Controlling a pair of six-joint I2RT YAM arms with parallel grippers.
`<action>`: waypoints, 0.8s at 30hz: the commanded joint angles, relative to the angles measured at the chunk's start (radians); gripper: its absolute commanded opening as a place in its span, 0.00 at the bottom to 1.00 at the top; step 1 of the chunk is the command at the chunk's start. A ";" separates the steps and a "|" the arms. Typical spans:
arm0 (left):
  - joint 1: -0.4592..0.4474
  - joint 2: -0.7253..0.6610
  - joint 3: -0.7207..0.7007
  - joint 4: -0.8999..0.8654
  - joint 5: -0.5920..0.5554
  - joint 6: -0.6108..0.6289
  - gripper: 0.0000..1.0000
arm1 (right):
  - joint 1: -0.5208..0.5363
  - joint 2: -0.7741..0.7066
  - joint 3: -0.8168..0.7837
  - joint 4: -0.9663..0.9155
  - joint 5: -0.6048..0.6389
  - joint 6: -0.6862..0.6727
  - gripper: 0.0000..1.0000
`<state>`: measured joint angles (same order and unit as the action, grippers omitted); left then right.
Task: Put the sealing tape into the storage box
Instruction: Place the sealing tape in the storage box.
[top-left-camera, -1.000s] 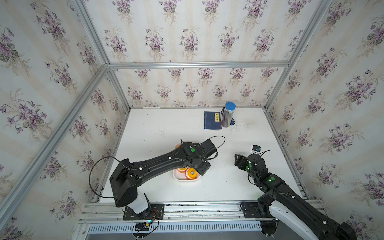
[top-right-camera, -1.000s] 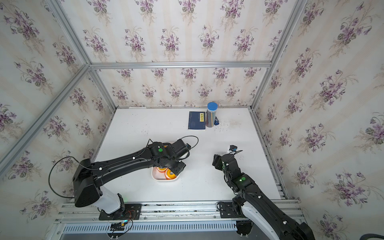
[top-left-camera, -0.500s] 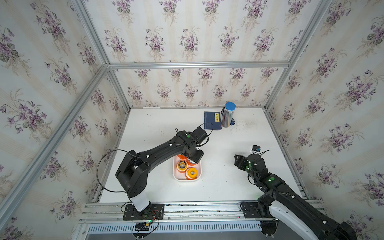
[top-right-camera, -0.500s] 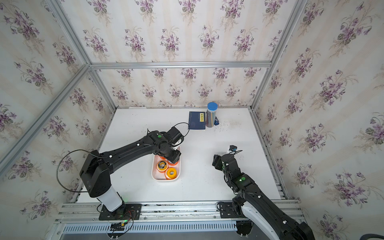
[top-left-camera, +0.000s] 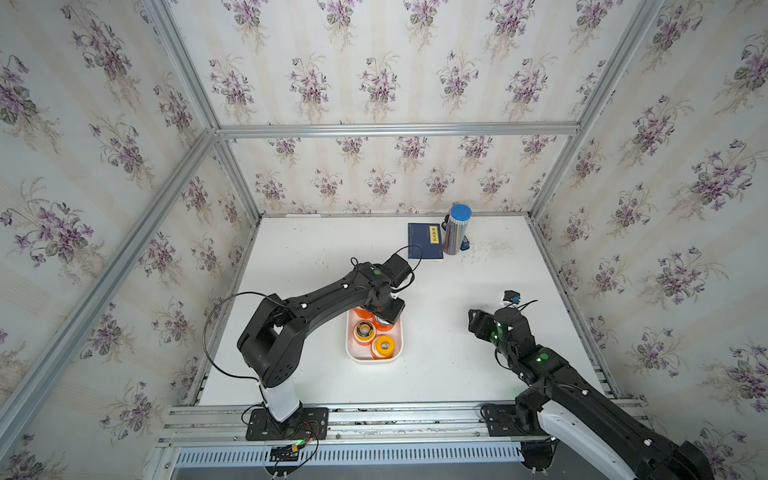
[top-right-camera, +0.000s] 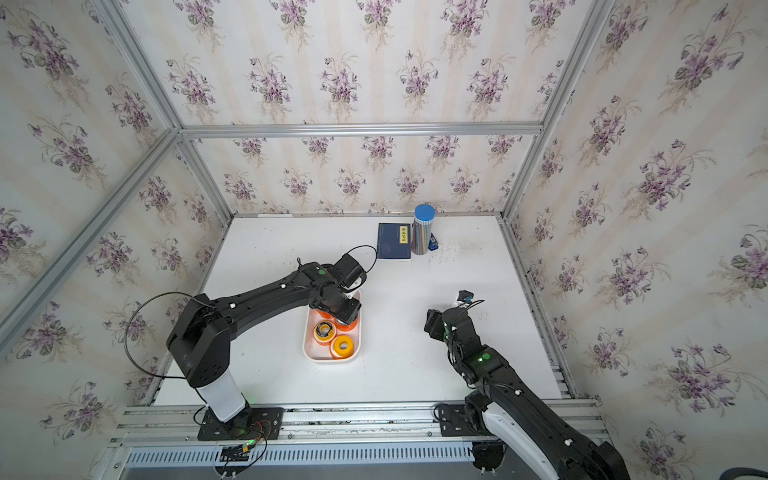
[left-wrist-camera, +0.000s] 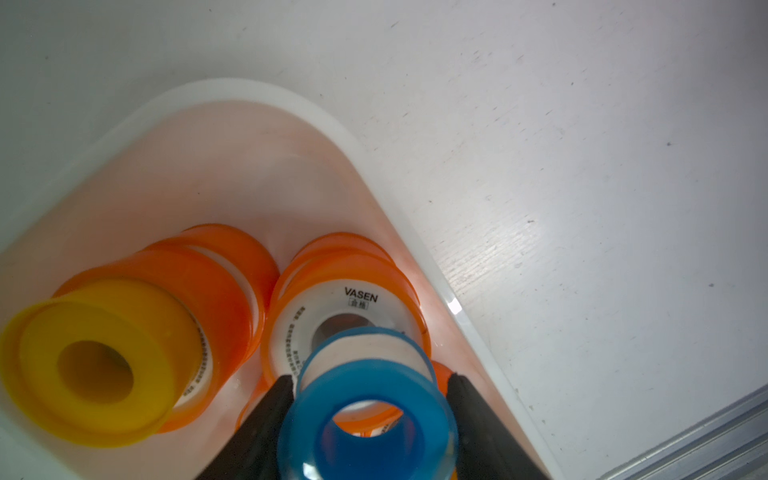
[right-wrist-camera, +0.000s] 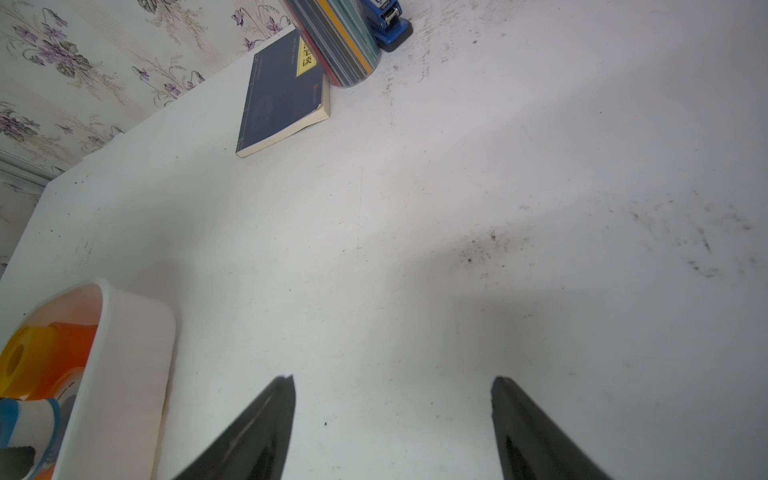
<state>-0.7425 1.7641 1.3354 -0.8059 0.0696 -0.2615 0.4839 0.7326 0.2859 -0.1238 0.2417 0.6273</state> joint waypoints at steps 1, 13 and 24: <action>0.012 0.008 0.000 0.032 -0.016 0.008 0.57 | -0.001 0.000 0.009 0.020 0.001 -0.004 0.78; 0.029 0.029 -0.004 0.051 0.007 0.012 0.63 | 0.000 0.002 0.009 0.021 -0.005 -0.004 0.78; 0.029 -0.045 -0.028 0.052 0.021 0.007 0.69 | -0.001 0.005 0.011 0.023 -0.008 -0.006 0.78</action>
<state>-0.7139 1.7489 1.3090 -0.7456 0.0849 -0.2584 0.4839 0.7376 0.2890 -0.1238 0.2340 0.6273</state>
